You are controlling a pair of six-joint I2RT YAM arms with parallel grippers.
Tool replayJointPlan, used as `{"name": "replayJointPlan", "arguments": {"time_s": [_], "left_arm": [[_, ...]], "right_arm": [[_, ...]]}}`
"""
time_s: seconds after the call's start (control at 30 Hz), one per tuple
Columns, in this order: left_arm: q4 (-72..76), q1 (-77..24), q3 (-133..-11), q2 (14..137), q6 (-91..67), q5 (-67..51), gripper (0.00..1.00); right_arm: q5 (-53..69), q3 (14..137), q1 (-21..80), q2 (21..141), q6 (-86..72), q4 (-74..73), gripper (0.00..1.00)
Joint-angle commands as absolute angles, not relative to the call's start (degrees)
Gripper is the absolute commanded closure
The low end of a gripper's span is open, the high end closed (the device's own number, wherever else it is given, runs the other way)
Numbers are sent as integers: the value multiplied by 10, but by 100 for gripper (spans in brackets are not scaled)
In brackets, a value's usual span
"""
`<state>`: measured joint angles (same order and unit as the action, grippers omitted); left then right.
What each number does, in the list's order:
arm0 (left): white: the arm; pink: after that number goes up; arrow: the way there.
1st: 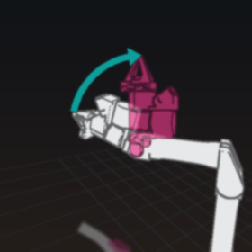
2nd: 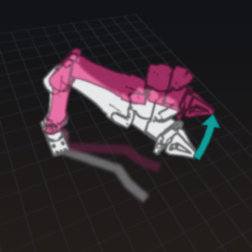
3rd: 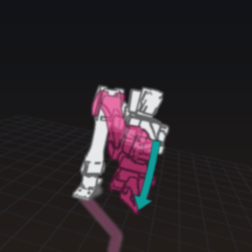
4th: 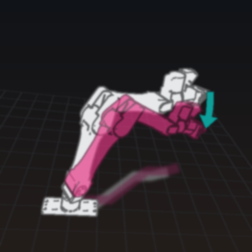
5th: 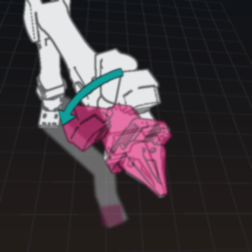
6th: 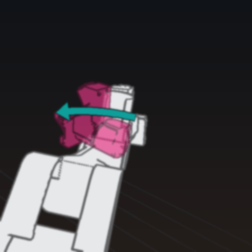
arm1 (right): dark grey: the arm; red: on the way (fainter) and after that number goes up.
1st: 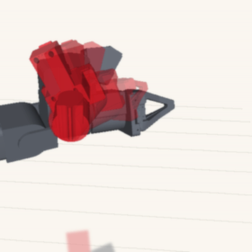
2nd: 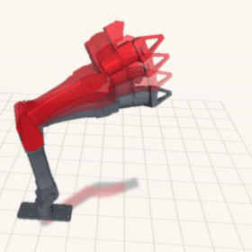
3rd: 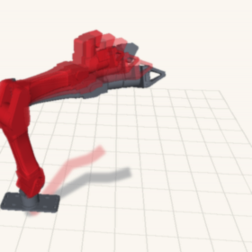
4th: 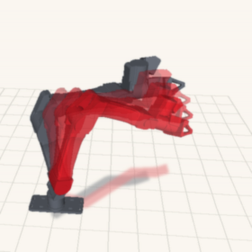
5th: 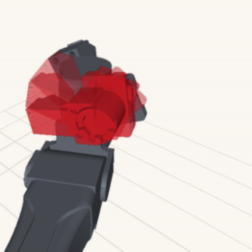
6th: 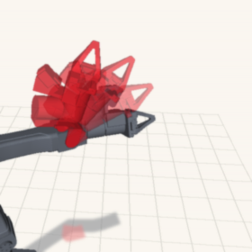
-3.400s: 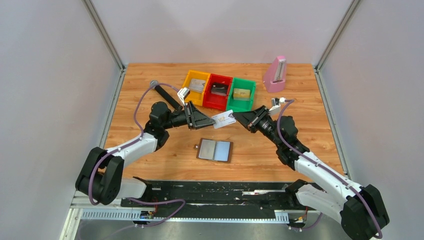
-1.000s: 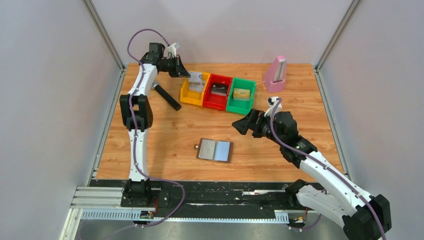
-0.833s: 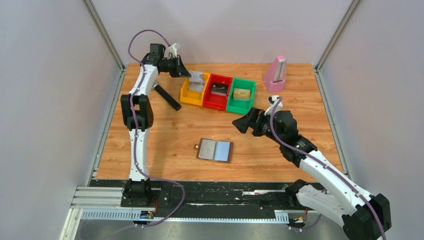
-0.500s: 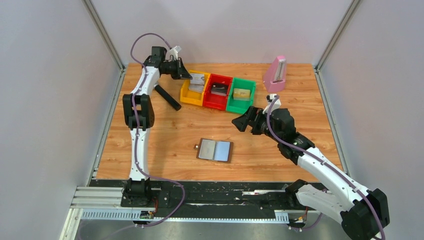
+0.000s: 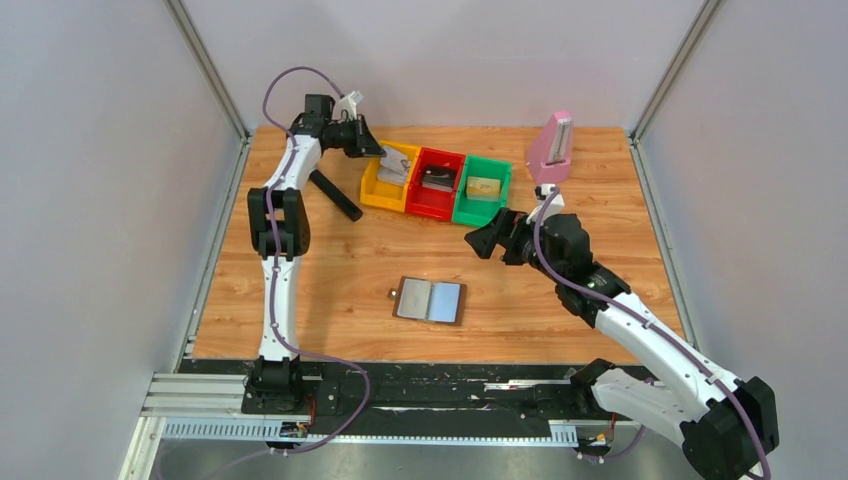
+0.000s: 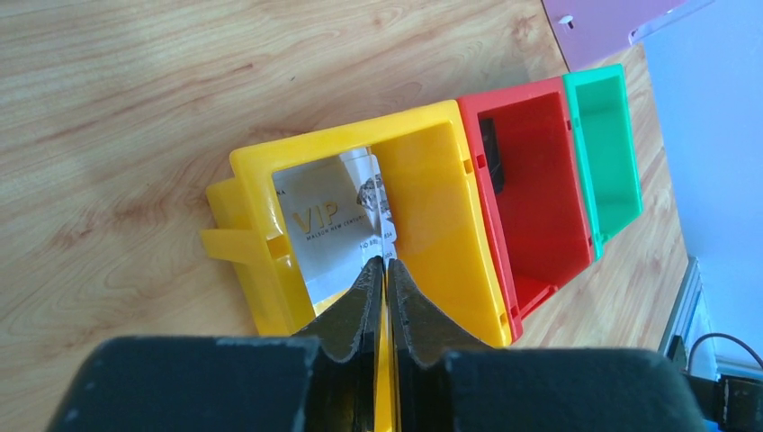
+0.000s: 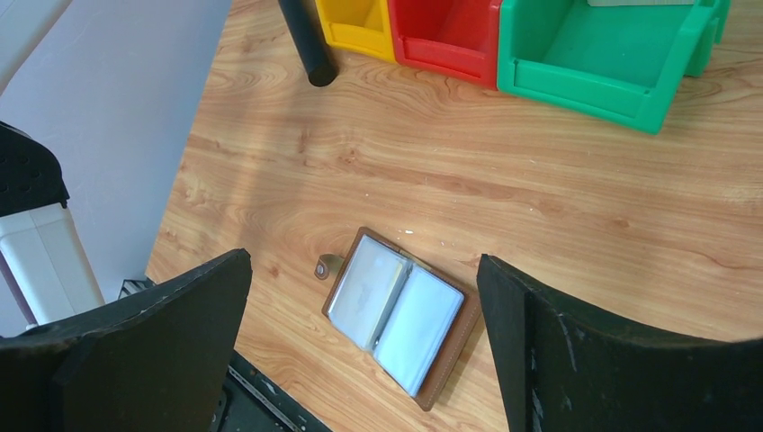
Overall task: Take the credit cards out of the card holder
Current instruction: Place the credit card in the storage box.
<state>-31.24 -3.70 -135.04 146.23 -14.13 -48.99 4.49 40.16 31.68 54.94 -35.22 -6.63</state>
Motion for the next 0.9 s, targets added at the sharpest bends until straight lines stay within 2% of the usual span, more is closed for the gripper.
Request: {"name": "replayJointPlan", "arguments": {"time_s": [0.0, 0.47, 0.6, 0.7, 0.87], "left_arm": [[-278, -43, -1367, 1473, -152, -494, 86], [-245, -49, -1363, 1486, -177, -480, 74], [-235, -48, -1363, 1484, -184, -471, 67], [-231, -49, -1363, 1479, -190, -464, 58], [-226, -48, -1362, 1466, -202, -453, 53]], "right_arm": [[32, 430, 313, 553, -337, -49, 0], [26, 432, 309, 548, -334, -49, 0], [26, 432, 308, 545, -334, -49, 0], [26, 432, 308, 544, -335, -49, 0], [26, 433, 308, 543, -334, -49, 0]]}}
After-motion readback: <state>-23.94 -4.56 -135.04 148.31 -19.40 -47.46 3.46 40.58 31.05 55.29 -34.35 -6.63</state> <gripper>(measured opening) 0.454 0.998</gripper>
